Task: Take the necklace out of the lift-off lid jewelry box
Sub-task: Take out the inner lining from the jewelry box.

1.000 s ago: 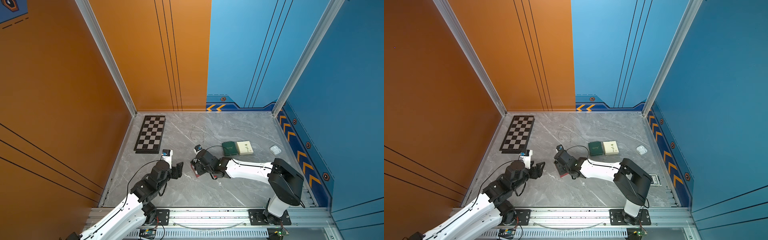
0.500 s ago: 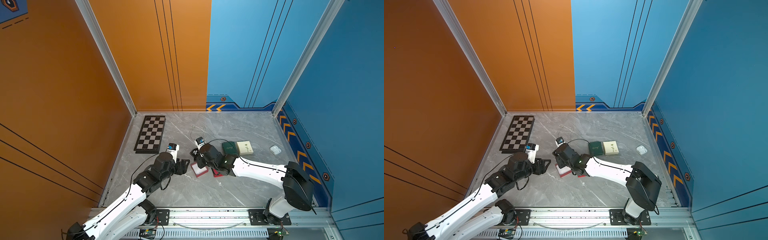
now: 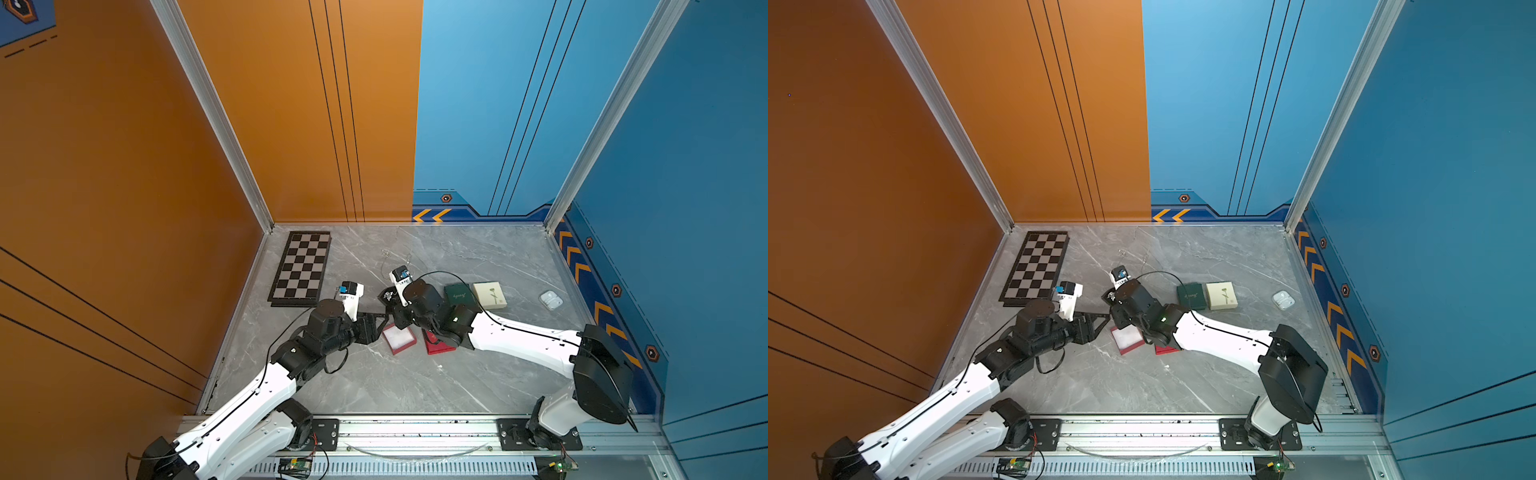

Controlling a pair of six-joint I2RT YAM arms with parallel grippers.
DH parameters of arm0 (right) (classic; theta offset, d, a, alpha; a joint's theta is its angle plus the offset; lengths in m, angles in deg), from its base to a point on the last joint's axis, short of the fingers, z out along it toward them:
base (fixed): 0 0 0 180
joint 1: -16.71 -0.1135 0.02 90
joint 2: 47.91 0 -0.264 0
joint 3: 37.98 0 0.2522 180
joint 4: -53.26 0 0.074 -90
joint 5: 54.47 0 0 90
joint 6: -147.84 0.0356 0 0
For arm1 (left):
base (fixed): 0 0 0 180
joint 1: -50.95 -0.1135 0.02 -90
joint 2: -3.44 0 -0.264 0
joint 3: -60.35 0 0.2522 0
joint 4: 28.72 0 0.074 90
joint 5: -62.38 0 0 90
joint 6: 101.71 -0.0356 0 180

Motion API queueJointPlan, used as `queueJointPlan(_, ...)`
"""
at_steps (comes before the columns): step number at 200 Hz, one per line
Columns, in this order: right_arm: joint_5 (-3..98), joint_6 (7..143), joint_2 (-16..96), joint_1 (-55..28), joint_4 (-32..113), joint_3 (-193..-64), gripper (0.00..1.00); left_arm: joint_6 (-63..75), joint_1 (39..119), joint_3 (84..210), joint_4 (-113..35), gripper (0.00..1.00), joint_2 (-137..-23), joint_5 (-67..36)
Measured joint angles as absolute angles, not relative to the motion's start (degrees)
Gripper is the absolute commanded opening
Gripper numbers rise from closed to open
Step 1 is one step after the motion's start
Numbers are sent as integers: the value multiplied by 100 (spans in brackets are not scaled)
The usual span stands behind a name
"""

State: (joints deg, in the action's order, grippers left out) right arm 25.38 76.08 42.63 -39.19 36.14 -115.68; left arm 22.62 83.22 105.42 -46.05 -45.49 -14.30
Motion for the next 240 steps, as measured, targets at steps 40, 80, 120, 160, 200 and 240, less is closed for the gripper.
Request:
queueJointPlan(40, 2739, 7687, 4099, -3921, 3680, -11568, 3, 2426, 8219, 10507, -4290, 57, -4721, -1288)
queueJointPlan(80, 2922, 7809, 3981, -3921, 3778, -11564, 3, 2570, 8044, 10337, -3899, 56, -4771, -1100)
queueJointPlan(120, 2992, 7890, 3981, -3921, 3815, -11553, 3, 2763, 7870, 10135, -3469, 47, -4896, -811)
queueJointPlan(160, 3095, 7910, 3981, -3921, 3833, -11542, 3, 2865, 7832, 10131, -3211, 42, -4914, -645)
queueJointPlan(200, 3152, 7934, 3984, -3932, 3872, -11542, 3, 2891, 7832, 10127, -3036, 36, -4914, -588)
queueJointPlan(240, 3235, 7975, 3984, -3943, 3896, -11529, 3, 2935, 7832, 10129, -2935, 27, -4973, -501)
